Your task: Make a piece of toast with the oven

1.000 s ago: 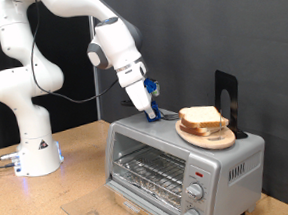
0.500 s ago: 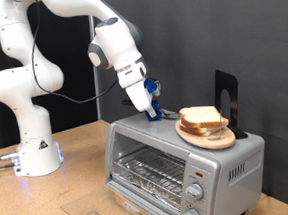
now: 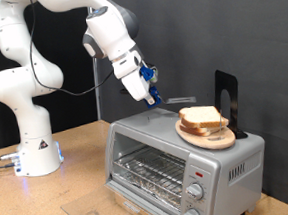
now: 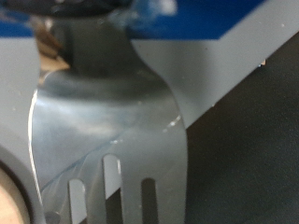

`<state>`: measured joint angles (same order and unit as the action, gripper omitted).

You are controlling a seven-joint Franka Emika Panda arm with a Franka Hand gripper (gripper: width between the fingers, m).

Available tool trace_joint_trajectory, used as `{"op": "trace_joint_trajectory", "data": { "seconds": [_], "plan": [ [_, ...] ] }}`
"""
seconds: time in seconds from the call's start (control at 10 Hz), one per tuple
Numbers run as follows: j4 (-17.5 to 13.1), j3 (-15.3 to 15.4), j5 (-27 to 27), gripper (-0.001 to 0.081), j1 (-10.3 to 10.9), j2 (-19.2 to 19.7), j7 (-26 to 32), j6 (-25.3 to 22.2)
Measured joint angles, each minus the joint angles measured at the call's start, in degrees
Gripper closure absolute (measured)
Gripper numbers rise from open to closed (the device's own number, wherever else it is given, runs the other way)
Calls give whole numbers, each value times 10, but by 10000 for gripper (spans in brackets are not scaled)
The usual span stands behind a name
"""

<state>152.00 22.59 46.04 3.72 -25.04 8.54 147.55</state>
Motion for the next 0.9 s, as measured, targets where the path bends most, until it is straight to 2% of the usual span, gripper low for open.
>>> {"op": "trace_joint_trajectory", "data": {
  "seconds": [0.1,0.3,0.5,0.9],
  "plan": [
    [2,1,10,406,0,4,-1,11],
    [7,-10,82,406,8,-2,32,45],
    [27,-38,144,406,17,-34,84,55],
    [74,-101,170,406,11,-118,122,56]
  ]
}}
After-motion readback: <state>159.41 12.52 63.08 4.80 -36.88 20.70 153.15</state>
